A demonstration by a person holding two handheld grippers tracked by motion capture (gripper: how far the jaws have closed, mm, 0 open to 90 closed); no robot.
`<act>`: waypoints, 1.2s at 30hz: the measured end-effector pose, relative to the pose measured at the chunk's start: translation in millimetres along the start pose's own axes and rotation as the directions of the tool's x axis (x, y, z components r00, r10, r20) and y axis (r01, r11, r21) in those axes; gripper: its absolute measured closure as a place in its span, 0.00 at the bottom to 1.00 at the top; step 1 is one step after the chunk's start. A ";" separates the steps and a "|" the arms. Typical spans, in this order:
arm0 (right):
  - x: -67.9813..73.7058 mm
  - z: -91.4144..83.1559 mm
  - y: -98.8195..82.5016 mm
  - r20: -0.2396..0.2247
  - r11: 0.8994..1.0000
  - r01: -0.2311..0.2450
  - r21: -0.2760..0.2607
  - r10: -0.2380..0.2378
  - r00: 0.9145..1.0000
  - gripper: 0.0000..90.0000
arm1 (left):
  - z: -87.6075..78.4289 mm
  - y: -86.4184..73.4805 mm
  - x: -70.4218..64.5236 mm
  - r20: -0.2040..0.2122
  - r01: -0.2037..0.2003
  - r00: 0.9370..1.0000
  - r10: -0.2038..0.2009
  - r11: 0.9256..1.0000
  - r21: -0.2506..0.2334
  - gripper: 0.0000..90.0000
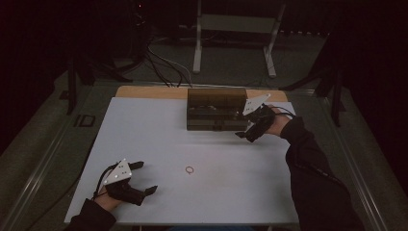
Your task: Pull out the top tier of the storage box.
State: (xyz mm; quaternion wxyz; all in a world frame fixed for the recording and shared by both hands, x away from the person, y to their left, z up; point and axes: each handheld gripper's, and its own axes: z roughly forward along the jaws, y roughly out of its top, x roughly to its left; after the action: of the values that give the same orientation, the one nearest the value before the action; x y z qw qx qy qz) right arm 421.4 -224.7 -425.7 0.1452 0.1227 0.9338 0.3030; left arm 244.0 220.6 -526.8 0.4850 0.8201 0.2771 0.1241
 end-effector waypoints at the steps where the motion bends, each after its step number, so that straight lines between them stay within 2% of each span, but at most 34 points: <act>1: -1.2 0.0 0.5 -0.009 1.000 0.000 -0.003 0.000 1.000 0.06 | 0.0 -0.1 0.2 0.001 0.002 1.000 -0.002 1.000 -0.001 0.01; 7: -8.0 3.7 8.7 -0.052 0.999 0.037 0.031 -0.035 0.998 0.07 | -0.4 0.0 0.3 0.003 0.004 1.000 -0.004 1.000 -0.003 0.01; 10: -10.7 3.8 14.1 -0.102 0.997 0.039 0.061 -0.033 0.994 0.12 | -0.5 0.2 0.4 0.004 0.005 1.000 -0.005 1.000 -0.006 0.01; 12: -13.2 2.5 17.0 -0.139 0.998 0.032 0.062 -0.023 0.990 0.17 | -0.4 0.0 0.4 0.005 0.005 1.000 -0.005 1.000 -0.004 0.01; 13: -13.7 2.0 18.3 -0.148 0.998 0.035 0.056 -0.026 0.989 0.19 | -0.6 0.0 0.4 0.006 0.005 1.000 -0.005 1.000 -0.005 0.01; 16: -15.3 1.8 21.1 -0.167 0.998 0.036 0.044 -0.028 0.986 0.32 | -0.7 0.1 0.4 0.008 0.006 1.000 -0.006 1.000 -0.008 0.01; 20: -15.8 5.8 22.4 -0.143 0.997 0.053 0.052 -0.045 0.989 0.47 | -0.6 0.2 0.2 0.008 0.006 1.000 -0.006 1.000 -0.009 0.01; 21: -16.6 9.5 23.0 -0.139 0.995 0.079 0.060 -0.071 0.988 0.53 | -0.7 0.2 0.3 0.008 0.005 1.000 -0.005 1.000 -0.009 0.01; 23: -18.0 12.0 22.0 -0.120 0.993 0.113 0.035 -0.108 0.987 0.59 | -0.6 -0.1 0.5 0.007 0.005 1.000 -0.005 1.000 -0.005 0.01; 24: -19.3 13.4 21.3 -0.124 0.990 0.136 0.031 -0.131 0.984 0.61 | -0.5 -0.1 0.4 0.007 0.005 1.000 -0.005 1.000 -0.004 0.01; 25: -19.3 13.4 21.3 -0.124 0.990 0.136 0.031 -0.131 0.984 0.61 | -0.5 -0.1 0.4 0.007 0.005 1.000 -0.005 1.000 -0.004 0.01; 26: -20.6 14.6 20.3 -0.124 0.985 0.170 0.025 -0.166 0.978 0.64 | -0.5 0.1 0.3 0.007 0.005 1.000 -0.005 1.000 -0.006 0.01; 29: -26.1 20.7 18.3 -0.152 0.971 0.235 0.051 -0.225 0.962 0.74 | -0.6 0.1 0.4 0.007 0.004 1.000 -0.004 1.000 -0.005 0.01; 33: -32.6 27.4 15.4 -0.163 0.963 0.259 0.071 -0.245 0.956 0.79 | -1.0 0.1 0.4 0.006 0.005 1.000 -0.005 1.000 -0.007 0.01; 35: -35.8 29.5 14.5 -0.164 0.968 0.241 0.072 -0.227 0.960 0.81 | -0.8 -0.1 0.4 0.007 0.005 1.000 -0.005 1.000 -0.005 0.01; 36: -37.3 30.9 14.1 -0.173 0.966 0.247 0.070 -0.232 0.957 0.83 | -0.8 0.0 0.5 0.007 0.005 1.000 -0.005 1.000 -0.005 0.01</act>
State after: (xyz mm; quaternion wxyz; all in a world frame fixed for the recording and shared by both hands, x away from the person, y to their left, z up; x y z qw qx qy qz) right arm 468.6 -209.1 -433.8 0.0982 -0.0102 0.9633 0.2495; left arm 244.1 221.5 -526.4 0.4883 0.8187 0.2770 0.1210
